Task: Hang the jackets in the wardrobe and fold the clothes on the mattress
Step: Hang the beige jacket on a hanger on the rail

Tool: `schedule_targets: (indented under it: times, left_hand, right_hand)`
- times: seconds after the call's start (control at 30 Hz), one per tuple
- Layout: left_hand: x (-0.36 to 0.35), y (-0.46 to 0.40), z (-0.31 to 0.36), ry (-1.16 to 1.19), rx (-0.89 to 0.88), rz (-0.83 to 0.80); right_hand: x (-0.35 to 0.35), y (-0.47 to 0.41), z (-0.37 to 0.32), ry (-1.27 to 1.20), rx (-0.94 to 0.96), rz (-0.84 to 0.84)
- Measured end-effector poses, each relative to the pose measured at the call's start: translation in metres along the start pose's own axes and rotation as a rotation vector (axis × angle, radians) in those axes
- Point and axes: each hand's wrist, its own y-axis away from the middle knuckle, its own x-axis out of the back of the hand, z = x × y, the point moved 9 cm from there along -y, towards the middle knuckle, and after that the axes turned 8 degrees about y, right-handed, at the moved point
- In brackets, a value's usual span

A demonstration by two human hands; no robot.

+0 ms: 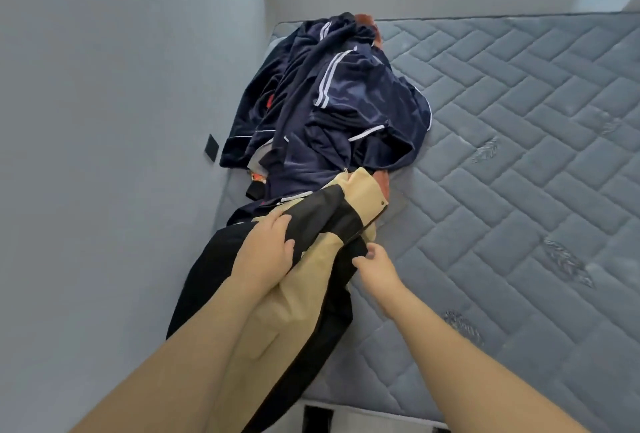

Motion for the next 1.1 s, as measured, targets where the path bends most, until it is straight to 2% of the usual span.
schedule_targets:
  times: [0.1,0.2,0.3,0.37,0.43,0.53,0.63,0.73,0.83,0.93,1.0,1.1]
  left_hand:
    - [-0.053,-0.046,0.002,0.028,-0.07,-0.153]
    - [-0.11,-0.07,-0.007,-0.043,-0.002,-0.299]
    - [-0.13,-0.088,-0.03,-0.193,0.037,-0.236]
    - [-0.126,-0.097,-0.038,-0.152,0.001,-0.143]
    - [-0.117,-0.096,-0.05,0.096,0.028,-0.076]
    - [-0.097,-0.084,-0.065,0.438,0.139,-0.064]
    - [-0.07,-0.067,-0.066,0.589,0.213,-0.031]
    - [-0.037,-0.057,-0.068,0.701,0.304,0.073]
    - [-0.01,-0.048,-0.057,0.692,0.345,0.103]
    - [0.013,-0.033,-0.019,0.673,0.286,0.067]
    - [0.022,-0.022,0.004,0.645,0.254,-0.009]
    - [0.036,-0.006,0.026,0.461,0.287,-0.191]
  right_hand:
    - [-0.009,-0.05,0.025,-0.073,-0.152,0.01]
    - [-0.012,-0.088,0.05,-0.143,-0.273,0.059]
    - [-0.024,-0.121,0.065,-0.172,-0.317,0.048]
    - [-0.036,-0.132,0.063,-0.264,-0.319,0.015]
    - [-0.046,-0.141,0.059,-0.361,-0.299,-0.005]
    - [-0.054,-0.145,0.05,-0.445,-0.26,0.021]
    - [-0.056,-0.132,0.034,-0.539,-0.237,0.017]
    - [-0.039,-0.104,0.014,-0.59,-0.158,0.026]
    - [-0.013,-0.067,0.008,-0.597,-0.108,0.072]
    - [0.005,-0.031,0.009,-0.604,-0.095,0.105]
    - [0.012,-0.009,0.007,-0.623,-0.099,0.123]
    - [0.023,0.018,0.001,-0.646,-0.11,0.153]
